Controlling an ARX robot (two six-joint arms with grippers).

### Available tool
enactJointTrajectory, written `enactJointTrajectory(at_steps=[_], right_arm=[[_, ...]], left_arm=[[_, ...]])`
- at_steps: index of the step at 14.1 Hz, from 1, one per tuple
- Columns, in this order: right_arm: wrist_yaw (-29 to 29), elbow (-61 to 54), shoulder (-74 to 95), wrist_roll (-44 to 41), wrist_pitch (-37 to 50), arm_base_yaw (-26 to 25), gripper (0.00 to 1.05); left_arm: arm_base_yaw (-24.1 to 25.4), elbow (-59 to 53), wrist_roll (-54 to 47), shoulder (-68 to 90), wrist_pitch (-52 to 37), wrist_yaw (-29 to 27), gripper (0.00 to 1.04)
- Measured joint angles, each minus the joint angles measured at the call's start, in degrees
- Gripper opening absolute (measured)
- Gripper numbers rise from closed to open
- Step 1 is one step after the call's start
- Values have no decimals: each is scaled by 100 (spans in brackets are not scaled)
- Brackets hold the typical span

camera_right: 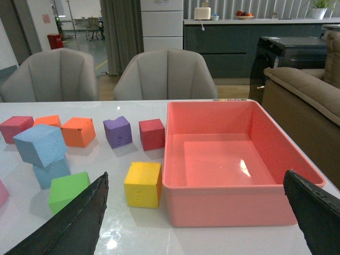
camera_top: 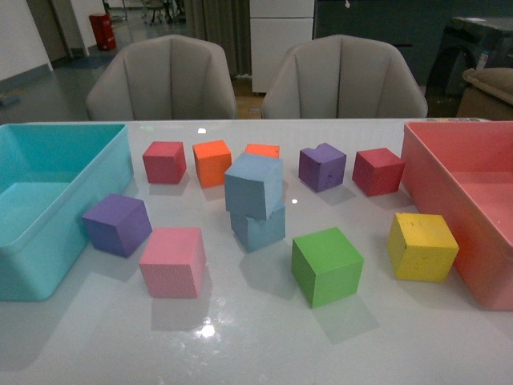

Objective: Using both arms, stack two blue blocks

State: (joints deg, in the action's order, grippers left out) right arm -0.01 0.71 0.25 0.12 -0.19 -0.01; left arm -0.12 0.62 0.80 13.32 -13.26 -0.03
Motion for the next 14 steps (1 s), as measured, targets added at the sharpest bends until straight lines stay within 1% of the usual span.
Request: enactJointTrajectory(at_steps=[3, 5, 6, 7, 9, 10, 12, 14], right_arm=[[0, 0, -2, 0, 0, 0, 98], [2, 0, -2, 0, 0, 0, 98], [0, 0, 0, 0, -2, 0, 98], [0, 0, -2, 0, 4, 0, 98], [0, 0, 0, 0, 2, 0, 98], [0, 0, 0, 0, 0, 0, 98], [0, 0, 0, 0, 0, 0, 98], [0, 0, 0, 0, 0, 0, 98]], left_arm=[[0, 0, 0, -306, 306, 0, 2], [0, 2, 0, -1180, 1408, 2, 2], [0, 33, 0, -1274, 1257, -7, 2], [2, 2, 0, -1279, 1386, -4, 2], [2, 2, 0, -1279, 1340, 0, 2], [2, 2, 2, -1279, 1342, -2, 12], [2, 2, 2, -1279, 1344, 0, 41], [2, 2, 0, -1279, 1344, 0, 66]])
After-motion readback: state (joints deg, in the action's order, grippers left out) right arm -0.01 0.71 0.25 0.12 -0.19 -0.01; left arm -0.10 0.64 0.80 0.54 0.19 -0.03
